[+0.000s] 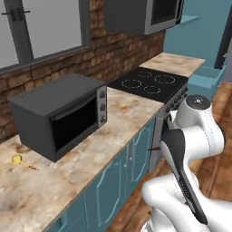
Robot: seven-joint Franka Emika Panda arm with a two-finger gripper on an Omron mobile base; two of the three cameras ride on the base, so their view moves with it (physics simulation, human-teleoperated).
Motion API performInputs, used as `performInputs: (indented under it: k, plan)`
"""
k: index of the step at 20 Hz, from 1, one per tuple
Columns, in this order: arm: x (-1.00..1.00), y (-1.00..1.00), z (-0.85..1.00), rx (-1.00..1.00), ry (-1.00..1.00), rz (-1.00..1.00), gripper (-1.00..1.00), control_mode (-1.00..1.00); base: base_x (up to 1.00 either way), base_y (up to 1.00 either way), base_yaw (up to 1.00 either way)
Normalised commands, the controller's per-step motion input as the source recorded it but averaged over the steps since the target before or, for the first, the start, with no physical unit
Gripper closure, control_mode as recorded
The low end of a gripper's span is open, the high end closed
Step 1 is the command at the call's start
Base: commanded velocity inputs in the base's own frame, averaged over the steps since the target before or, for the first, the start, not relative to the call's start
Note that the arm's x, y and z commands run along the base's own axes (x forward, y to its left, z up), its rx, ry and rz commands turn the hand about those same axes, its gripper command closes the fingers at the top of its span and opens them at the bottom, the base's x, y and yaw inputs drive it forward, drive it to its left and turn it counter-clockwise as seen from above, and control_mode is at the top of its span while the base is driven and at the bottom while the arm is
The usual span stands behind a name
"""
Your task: Organize the utensils by type. Pick up the wooden spoons from the counter and place them in the open cabinet. Then pick up the metallic utensils from the counter and place them in the open drawer.
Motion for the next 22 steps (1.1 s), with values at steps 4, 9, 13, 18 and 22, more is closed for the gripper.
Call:
performInputs:
  k: [4,9,13,18,22]
  plan:
    - [0.00,0.00,0.00,0.00,0.00,0.00,1.00,1.00,0.44,-0.54,-0.34]
    - [0.00,0.00,0.00,0.00,0.00,0.00,1.00,1.00,0.67,-0.39,-0.27]
    - [0.00,0.00,0.00,0.00,0.00,0.00,1.00,1.00,0.76,-0.41,-0.23]
    - [0.00,0.00,0.00,0.00,0.00,0.00,1.00,1.00,0.85,-0.40,-0.17]
    - [0.00,0.00,0.00,0.00,0.00,0.00,1.00,1.00,0.84,-0.43,-0.08]
